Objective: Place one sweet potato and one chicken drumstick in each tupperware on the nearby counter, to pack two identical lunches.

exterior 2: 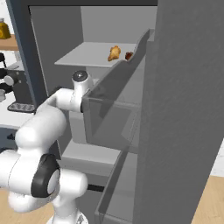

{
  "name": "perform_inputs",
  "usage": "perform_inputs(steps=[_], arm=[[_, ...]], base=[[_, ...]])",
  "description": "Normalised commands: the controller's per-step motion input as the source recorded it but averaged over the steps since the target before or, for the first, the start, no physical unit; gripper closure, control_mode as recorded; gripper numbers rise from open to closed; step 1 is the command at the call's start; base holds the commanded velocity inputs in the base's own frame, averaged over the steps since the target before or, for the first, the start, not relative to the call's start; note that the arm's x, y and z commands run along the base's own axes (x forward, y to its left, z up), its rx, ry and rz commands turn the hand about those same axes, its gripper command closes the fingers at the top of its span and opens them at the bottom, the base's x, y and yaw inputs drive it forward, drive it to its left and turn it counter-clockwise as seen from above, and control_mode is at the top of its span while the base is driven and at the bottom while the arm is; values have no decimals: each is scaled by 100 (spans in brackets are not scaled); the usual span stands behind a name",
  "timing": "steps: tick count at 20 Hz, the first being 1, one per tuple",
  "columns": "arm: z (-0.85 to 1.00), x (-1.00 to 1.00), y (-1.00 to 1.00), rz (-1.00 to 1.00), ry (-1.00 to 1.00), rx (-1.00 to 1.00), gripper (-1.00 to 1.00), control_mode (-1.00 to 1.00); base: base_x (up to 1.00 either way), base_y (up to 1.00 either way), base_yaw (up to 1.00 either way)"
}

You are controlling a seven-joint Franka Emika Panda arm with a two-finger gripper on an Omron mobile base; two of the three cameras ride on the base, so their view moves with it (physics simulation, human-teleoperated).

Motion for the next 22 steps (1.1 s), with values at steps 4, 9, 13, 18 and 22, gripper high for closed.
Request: perform_inputs(steps=[4,9,13,18,22], arm=[[-28,98,-11,1,15,2,-100,-100],[-1,49,0,0,6,0,-100,-100],[-1,27,0,0,2,0,-100,-100],[-12,9,5,0,0,8,-100,-100],[-11,13,8,0,0,9,-100,-100]], base=[[0,0,0],[0,0,0],[0,0,0],[0,0,0],[0,0,0]])
